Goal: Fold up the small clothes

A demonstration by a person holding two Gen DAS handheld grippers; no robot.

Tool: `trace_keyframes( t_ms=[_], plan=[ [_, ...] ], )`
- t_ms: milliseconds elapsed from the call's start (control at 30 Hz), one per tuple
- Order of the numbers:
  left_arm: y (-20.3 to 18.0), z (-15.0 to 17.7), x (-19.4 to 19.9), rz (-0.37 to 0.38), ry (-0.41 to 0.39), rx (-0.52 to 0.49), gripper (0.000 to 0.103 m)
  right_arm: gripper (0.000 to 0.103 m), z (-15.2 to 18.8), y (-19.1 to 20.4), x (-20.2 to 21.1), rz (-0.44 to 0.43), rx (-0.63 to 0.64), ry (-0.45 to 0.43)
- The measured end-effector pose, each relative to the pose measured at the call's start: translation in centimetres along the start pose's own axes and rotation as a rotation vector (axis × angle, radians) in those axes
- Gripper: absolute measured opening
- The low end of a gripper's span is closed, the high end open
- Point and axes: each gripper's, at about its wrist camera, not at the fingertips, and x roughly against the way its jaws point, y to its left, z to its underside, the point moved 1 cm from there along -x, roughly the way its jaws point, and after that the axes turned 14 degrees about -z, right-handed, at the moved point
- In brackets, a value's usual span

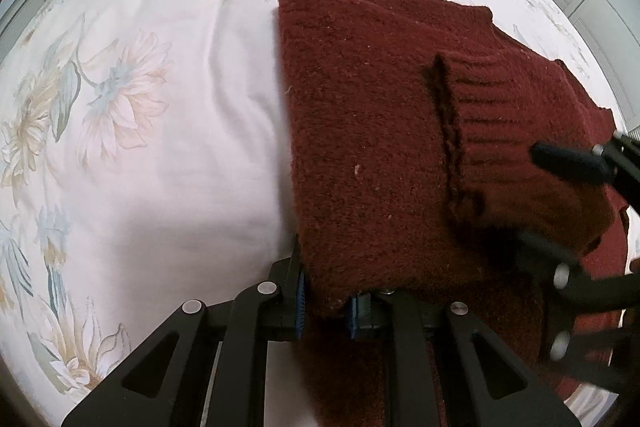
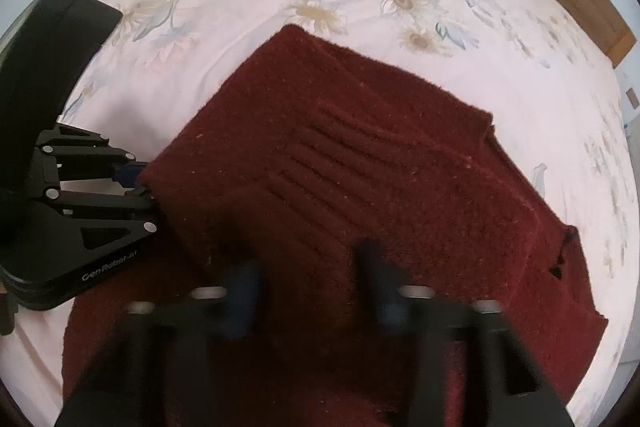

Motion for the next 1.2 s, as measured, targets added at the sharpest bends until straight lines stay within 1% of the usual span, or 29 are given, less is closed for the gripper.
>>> trace_keyframes(
  t_ms=[33, 67, 100, 200, 233, 300, 400, 500, 567, 600, 700, 867, 967, 1033, 1133, 1200],
  plan=[
    [0.1, 0.0, 0.1, 0.002, 0.000, 0.001, 0.015, 0.026, 0.0, -0.3, 0.3, -0.002, -0.008, -0.009],
    [0.2, -0.2, 0.2, 0.004, 0.000, 0.002, 0.015, 0.020, 0.0, -0.8, 0.9, -0.021, -0.029, -0.027],
    [0.4, -0.4, 0.3, 0.005, 0.001, 0.003, 0.015, 0.019, 0.1, -1.3, 1.6, -0.035, -0.057, -0.048],
    [1.0, -0.5, 0.4, 0.005, 0.004, 0.013, 0.015, 0.018, 0.8, -2.7, 4.8, -0.055, -0.127, -0.126],
    [1.6, -0.5, 0.6, 0.003, 0.003, 0.012, 0.015, 0.018, 1.1, -3.4, 6.0, -0.051, -0.148, -0.150],
    [1.5, -0.6, 0.4, -0.004, 0.001, 0.008, 0.015, 0.017, 1.6, -4.7, 7.9, -0.045, -0.192, -0.185],
    [0.7, -0.7, 0.1, -0.007, 0.003, 0.006, 0.015, 0.017, 2.9, -7.4, 10.5, -0.047, -0.277, -0.224],
    [0.0, -0.8, 0.2, -0.008, 0.006, 0.005, 0.015, 0.016, 4.7, -10.2, 12.6, -0.025, -0.350, -0.254],
    [-0.6, -1.2, 0.2, -0.014, 0.006, 0.005, 0.015, 0.012, 6.3, -11.9, 13.7, -0.010, -0.398, -0.269],
    [-0.7, -1.3, 0.3, -0.018, 0.003, 0.005, 0.015, 0.012, 7.2, -12.9, 14.1, -0.001, -0.427, -0.274],
    [-1.1, -1.1, 0.6, -0.037, -0.012, 0.000, 0.015, 0.011, 10.0, -15.8, 14.3, 0.018, -0.515, -0.276],
    [-1.9, -1.2, 0.8, -0.066, -0.016, -0.015, 0.015, 0.010, 13.9, -18.6, 13.1, 0.033, -0.618, -0.256],
    [-2.4, -1.3, 0.9, -0.070, -0.012, -0.017, 0.015, 0.010, 15.6, -19.5, 12.2, 0.039, -0.674, -0.253],
    [-2.4, -1.3, 0.9, -0.068, -0.010, -0.014, 0.015, 0.010, 17.0, -20.1, 11.4, 0.022, -0.722, -0.255],
    [-2.4, -1.1, 0.5, -0.074, -0.011, -0.021, 0.015, 0.010, 18.5, -20.5, 10.3, 0.017, -0.755, -0.241],
    [-2.4, -1.0, 0.5, -0.080, -0.011, -0.027, 0.015, 0.010, 19.2, -20.8, 10.1, 0.004, -0.778, -0.250]
  ],
)
